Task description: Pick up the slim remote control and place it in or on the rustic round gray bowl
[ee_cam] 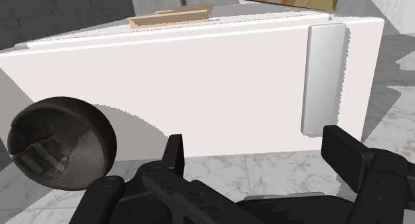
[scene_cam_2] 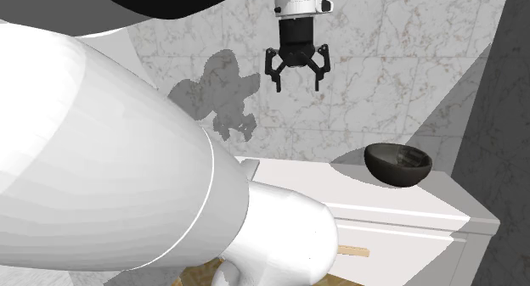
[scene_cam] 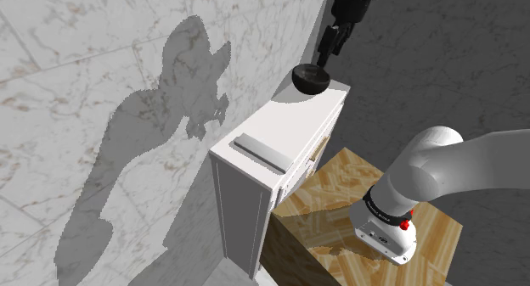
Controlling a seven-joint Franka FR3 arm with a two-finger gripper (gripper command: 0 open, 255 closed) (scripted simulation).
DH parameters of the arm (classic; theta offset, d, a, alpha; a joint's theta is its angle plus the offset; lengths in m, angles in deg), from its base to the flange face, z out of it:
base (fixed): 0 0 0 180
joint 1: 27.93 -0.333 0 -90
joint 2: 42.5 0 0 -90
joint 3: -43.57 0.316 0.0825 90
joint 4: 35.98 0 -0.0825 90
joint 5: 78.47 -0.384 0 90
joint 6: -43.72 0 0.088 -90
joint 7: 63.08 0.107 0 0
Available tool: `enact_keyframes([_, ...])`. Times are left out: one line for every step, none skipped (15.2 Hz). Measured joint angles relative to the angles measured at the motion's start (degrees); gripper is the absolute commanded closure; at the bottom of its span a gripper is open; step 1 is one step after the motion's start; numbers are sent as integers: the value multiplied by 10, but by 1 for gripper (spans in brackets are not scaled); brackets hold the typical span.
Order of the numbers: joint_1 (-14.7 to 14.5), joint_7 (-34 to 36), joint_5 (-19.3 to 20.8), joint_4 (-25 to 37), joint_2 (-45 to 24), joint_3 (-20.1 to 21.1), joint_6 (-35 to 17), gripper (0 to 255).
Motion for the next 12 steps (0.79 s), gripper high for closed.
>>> enact_keyframes([0,0,0,0,0,0,0,0])
enact_keyframes([-1,3,-2,-11,1,3,-8,0])
enact_keyframes([-3,8,-6,-17,-2,8,-14,0])
enact_keyframes([-7,17,-12,-29,-4,18,-26,0])
enact_keyframes([-10,25,-17,-41,-6,25,-36,0])
enact_keyframes([-13,32,-21,-49,-14,32,-50,0])
enact_keyframes([-16,39,-26,-55,-20,39,-58,0])
enact_keyframes([-18,44,-30,-64,-28,46,-71,0])
enact_keyframes([-20,49,-34,-73,-39,52,-88,0])
enact_keyframes([-23,55,-38,-87,-44,59,-104,0])
enact_keyframes([-26,61,-43,-96,-51,66,-118,0])
enact_keyframes([-28,66,-46,-102,-61,71,-131,0])
